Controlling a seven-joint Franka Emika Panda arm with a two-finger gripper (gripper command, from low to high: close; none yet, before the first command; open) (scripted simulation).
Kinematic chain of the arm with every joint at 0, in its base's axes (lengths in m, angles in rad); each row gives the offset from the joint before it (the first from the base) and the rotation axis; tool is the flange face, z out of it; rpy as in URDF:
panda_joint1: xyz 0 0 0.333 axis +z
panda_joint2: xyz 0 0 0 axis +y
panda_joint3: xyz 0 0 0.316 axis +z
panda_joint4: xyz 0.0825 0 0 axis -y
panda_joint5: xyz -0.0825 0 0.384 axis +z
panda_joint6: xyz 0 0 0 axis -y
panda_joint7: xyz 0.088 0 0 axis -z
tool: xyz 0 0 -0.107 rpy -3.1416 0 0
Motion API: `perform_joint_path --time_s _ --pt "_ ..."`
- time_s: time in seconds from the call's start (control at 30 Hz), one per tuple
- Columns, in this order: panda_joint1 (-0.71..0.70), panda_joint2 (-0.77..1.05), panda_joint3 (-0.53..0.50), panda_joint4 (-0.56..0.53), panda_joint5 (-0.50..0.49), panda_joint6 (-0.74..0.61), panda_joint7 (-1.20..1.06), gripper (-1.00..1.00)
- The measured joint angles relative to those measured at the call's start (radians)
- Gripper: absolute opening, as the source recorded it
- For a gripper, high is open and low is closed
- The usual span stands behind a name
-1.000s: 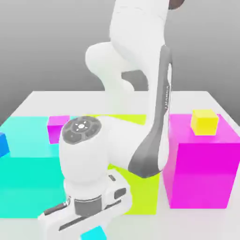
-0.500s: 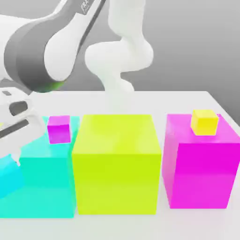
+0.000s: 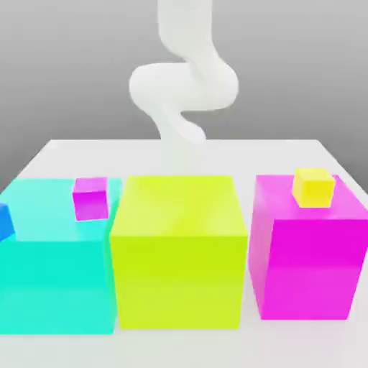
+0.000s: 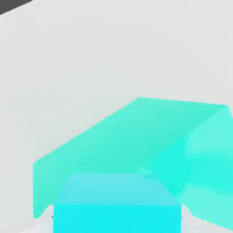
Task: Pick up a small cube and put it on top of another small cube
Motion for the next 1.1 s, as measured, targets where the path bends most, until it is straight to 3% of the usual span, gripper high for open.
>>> perform_joint_path --time_s 0.3,0.53,0.77,1.0,1.1 --pt "0.038 -0.195 0.033 -0.159 -0.038 0.058 -0.22 -1.0" --pt "0.06 -0.461 0.113 -0.289 -0.199 0.13 -0.279 -1.0" --pt "0.034 -0.727 0.265 -0.417 -0.409 0.182 -0.286 -1.0" --pt "0.058 -0.866 0.432 -0.592 -0.504 0.273 -0.239 -1.0" --pt "0.063 -0.84 0.429 -0.673 -0.52 0.382 -0.232 -1.0"
